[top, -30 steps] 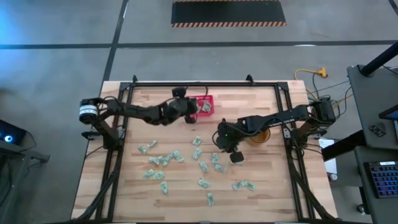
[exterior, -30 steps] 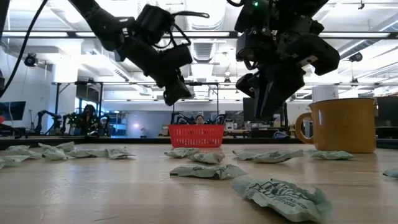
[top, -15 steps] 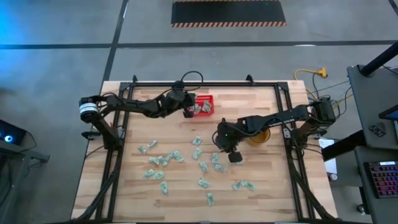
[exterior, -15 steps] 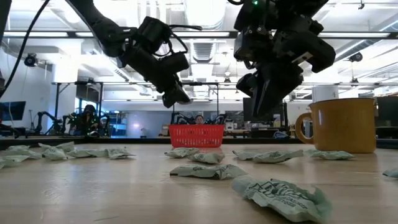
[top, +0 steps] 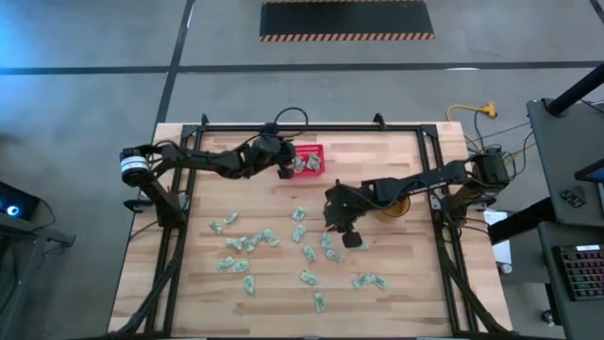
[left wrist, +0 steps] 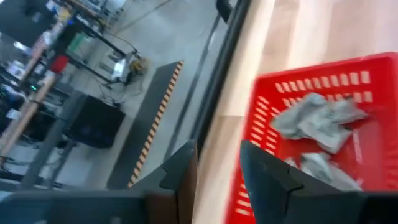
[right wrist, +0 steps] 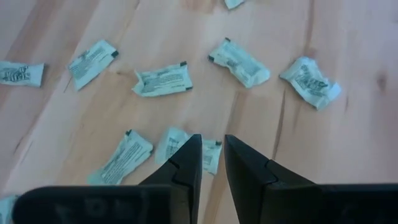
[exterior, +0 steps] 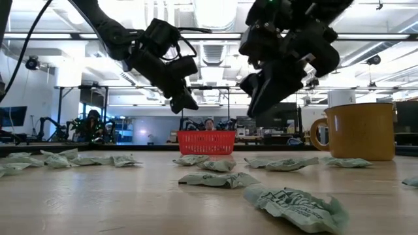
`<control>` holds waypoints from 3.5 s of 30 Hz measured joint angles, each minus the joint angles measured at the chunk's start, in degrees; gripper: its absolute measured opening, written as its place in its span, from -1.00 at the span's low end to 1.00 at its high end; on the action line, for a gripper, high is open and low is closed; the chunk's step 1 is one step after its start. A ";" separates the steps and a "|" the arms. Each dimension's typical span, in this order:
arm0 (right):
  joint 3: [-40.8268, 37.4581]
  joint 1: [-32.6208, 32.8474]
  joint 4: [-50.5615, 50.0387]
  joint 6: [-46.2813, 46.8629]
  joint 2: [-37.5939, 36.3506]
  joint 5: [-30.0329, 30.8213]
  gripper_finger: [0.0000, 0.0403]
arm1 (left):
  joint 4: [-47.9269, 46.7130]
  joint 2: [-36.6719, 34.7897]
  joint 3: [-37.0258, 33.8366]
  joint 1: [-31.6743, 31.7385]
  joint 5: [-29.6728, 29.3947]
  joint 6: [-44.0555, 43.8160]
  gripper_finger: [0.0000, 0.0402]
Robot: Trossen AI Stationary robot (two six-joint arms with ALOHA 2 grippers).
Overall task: Pick and place Stevia / Truvia into bins
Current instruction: Put the white stevia packet into the red bin
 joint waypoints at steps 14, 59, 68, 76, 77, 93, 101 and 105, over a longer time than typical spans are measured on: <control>-2.57 2.62 5.45 -2.78 5.67 -0.25 -0.61 | -12.78 -2.48 -0.11 -6.21 -0.40 -1.74 -0.47; -0.64 4.30 5.22 -7.60 8.74 11.46 -0.96 | -30.97 -15.80 -2.88 -9.29 -0.17 -15.31 -0.47; 1.50 4.10 5.13 -13.75 6.02 31.03 -0.96 | -44.83 -16.02 -3.02 -10.34 -0.19 -26.80 -0.47; 2.74 -0.52 10.80 -20.77 5.81 35.55 -0.96 | -46.20 -16.02 -4.82 -11.00 -0.04 -34.20 -0.47; 2.74 -1.44 11.71 -21.44 5.82 35.54 -0.96 | -46.25 -16.02 -4.83 -11.11 0.05 -34.77 -0.47; 2.73 -20.96 28.36 -19.63 5.87 14.69 -0.96 | -45.96 -16.02 -4.83 -11.70 0.07 -35.54 -0.47; 2.72 -26.02 32.82 -7.17 5.87 8.72 -0.96 | -45.18 -16.02 -4.81 -11.70 0.05 -34.44 -0.47; 2.72 -25.94 32.83 -6.03 5.87 8.45 -0.96 | -44.69 -16.02 -4.81 -11.70 0.04 -34.39 -0.47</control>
